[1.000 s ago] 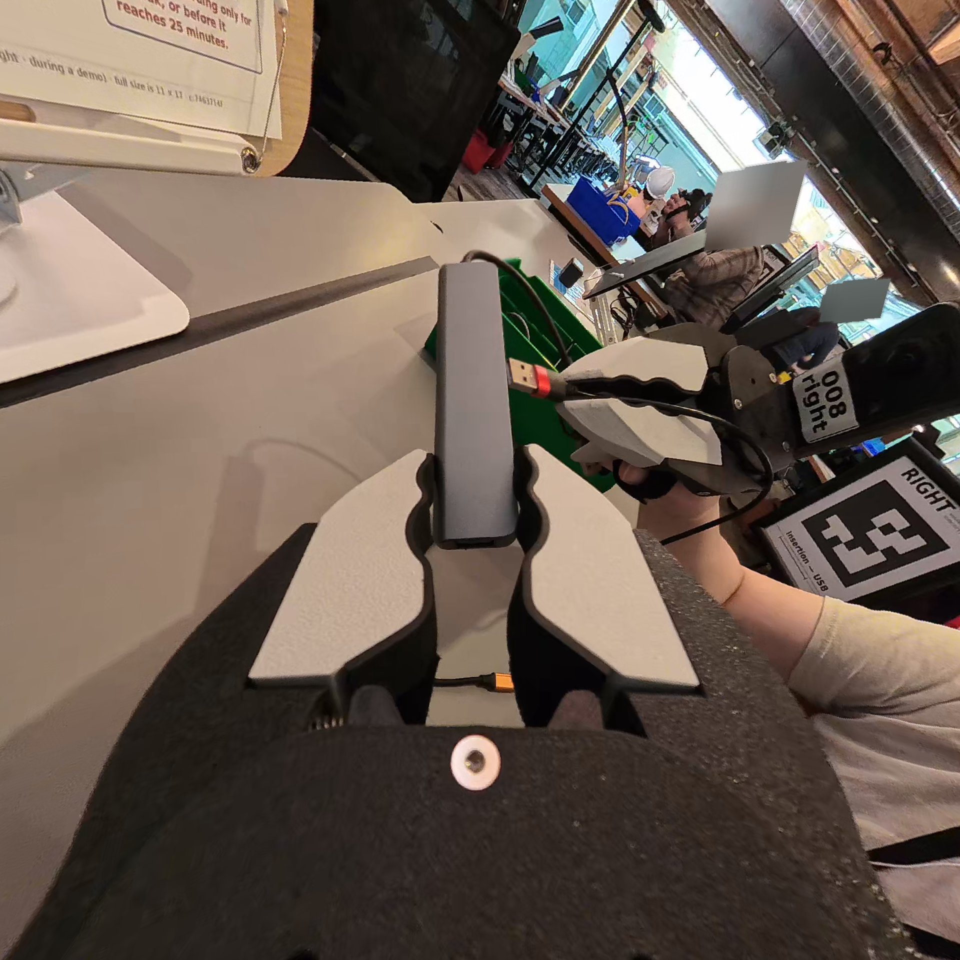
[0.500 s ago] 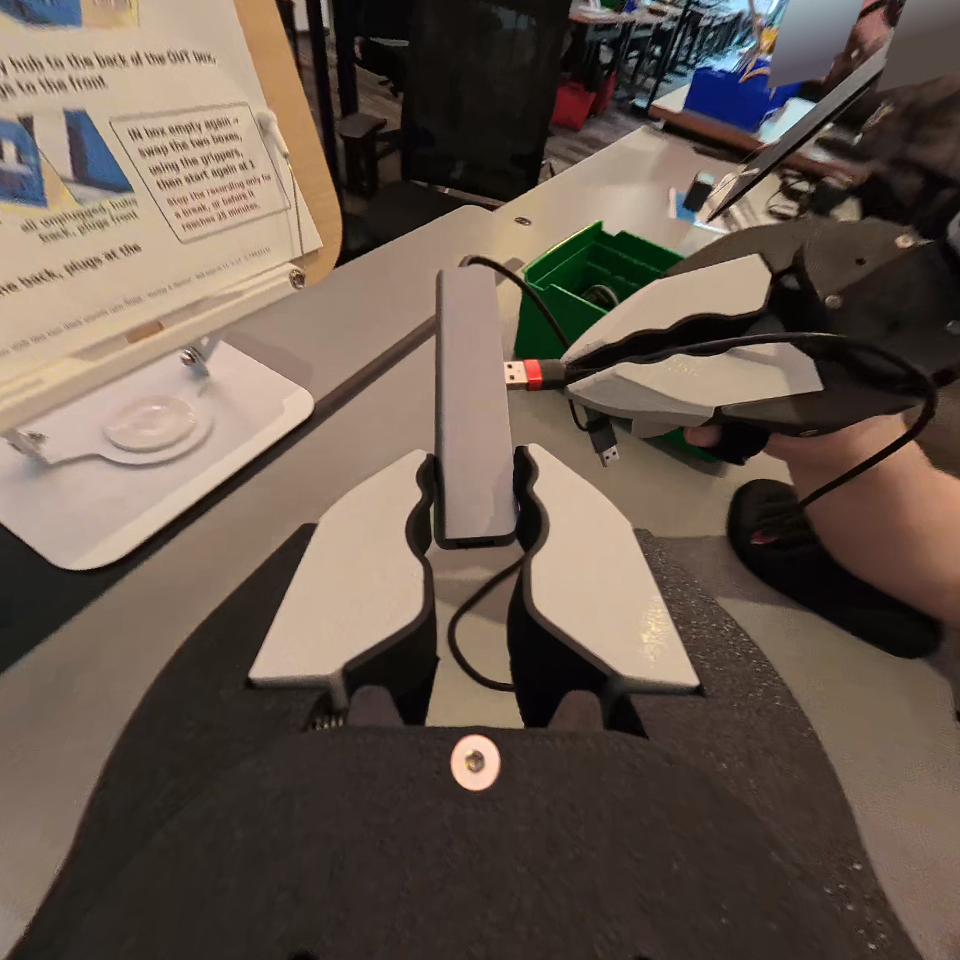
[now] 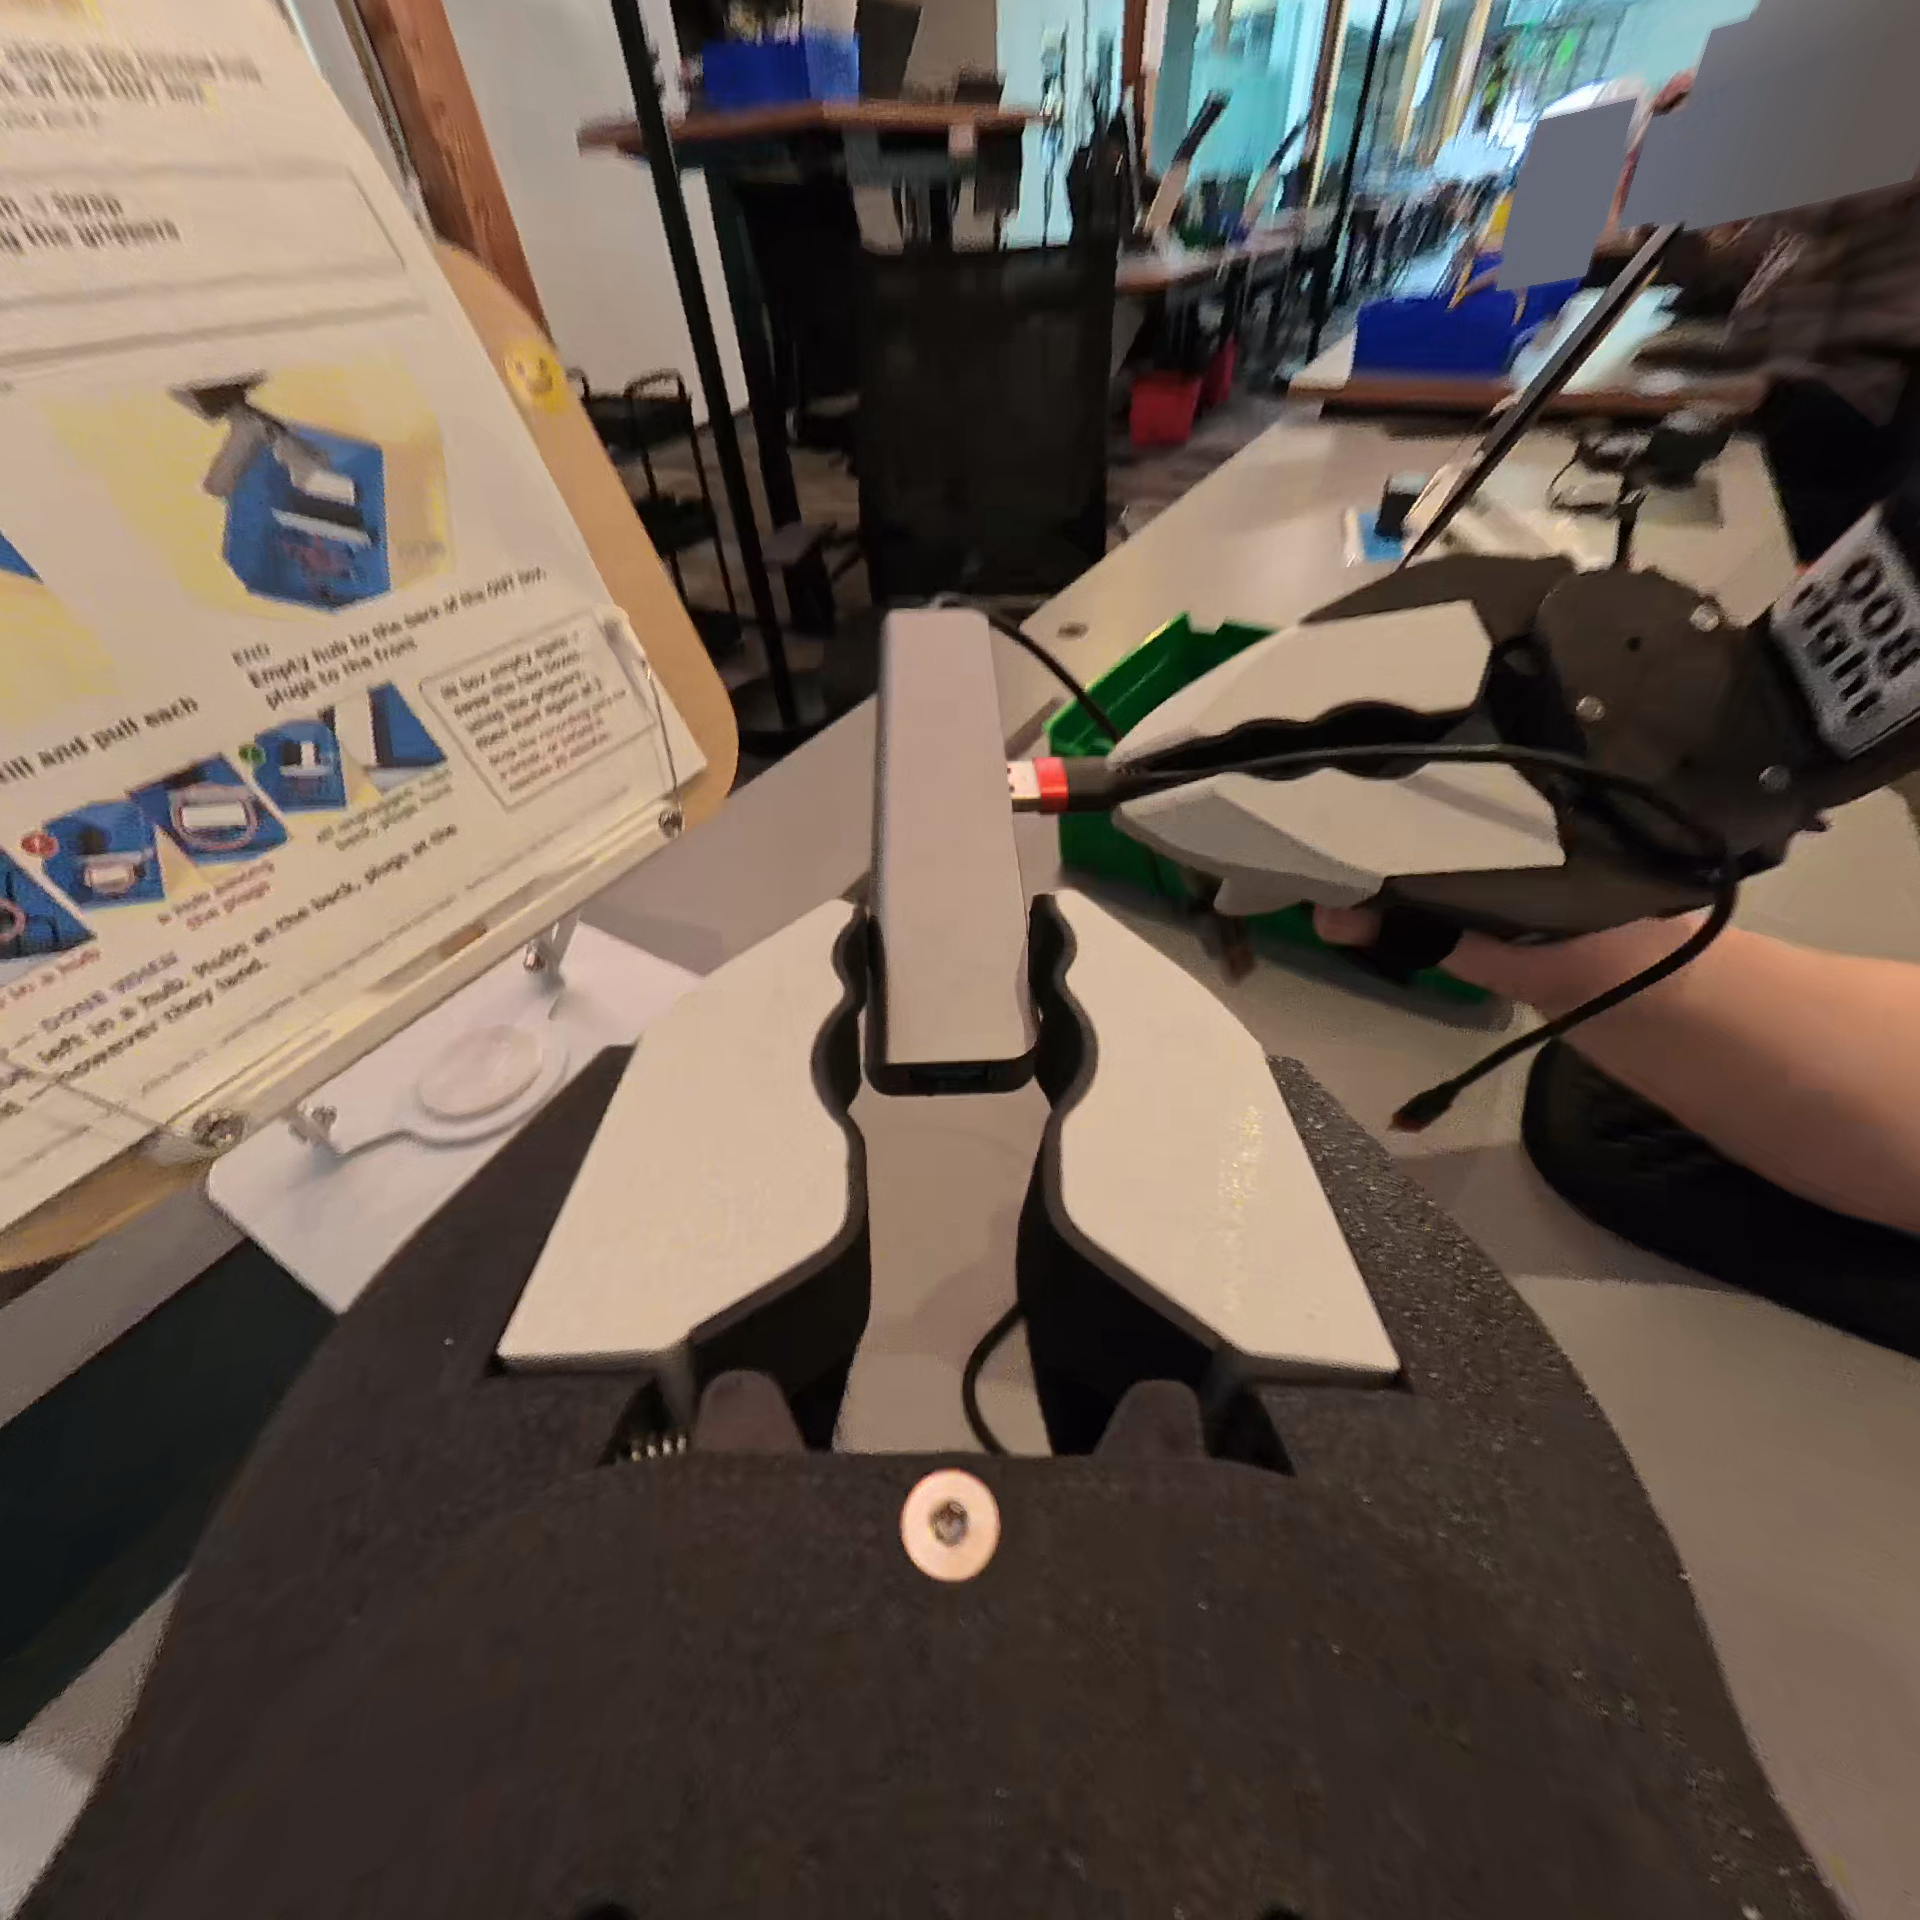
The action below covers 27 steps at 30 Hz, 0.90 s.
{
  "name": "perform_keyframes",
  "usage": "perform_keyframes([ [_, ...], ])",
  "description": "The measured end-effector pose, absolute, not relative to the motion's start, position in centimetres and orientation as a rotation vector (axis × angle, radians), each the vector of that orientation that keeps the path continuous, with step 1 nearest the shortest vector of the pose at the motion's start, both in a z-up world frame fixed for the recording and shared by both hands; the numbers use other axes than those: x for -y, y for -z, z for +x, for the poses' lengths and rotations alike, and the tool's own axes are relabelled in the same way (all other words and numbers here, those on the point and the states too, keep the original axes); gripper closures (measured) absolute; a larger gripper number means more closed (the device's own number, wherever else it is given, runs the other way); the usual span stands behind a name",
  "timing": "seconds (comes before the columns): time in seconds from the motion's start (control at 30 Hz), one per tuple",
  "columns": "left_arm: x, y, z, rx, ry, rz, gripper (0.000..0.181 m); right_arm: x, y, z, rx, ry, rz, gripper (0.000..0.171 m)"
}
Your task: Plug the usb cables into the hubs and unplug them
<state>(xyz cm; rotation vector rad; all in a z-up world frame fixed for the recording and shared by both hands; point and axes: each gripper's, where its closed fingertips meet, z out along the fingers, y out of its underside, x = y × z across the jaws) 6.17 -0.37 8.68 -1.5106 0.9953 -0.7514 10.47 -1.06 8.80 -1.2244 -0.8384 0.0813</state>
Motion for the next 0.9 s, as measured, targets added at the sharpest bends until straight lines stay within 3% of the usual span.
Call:
perform_keyframes([
  [0.23, 1.7, -9.1, 6.1, -1.039, 0.939, -1.479, 0.139, 2.6, -9.3, 9.1, 0.922, 0.090, -1.071, 0.166],
  [0.33, 1.3, -7.6, 6.2, -1.107, 0.840, -1.518, 0.137, 2.7, -8.9, 8.7, 0.953, 0.153, -1.048, 0.166],
  [0.9, 0.9, -8.8, 7.3, -1.001, 0.940, -1.347, 0.143, 2.8, -9.3, 8.7, 0.919, 0.079, -1.055, 0.167],
])
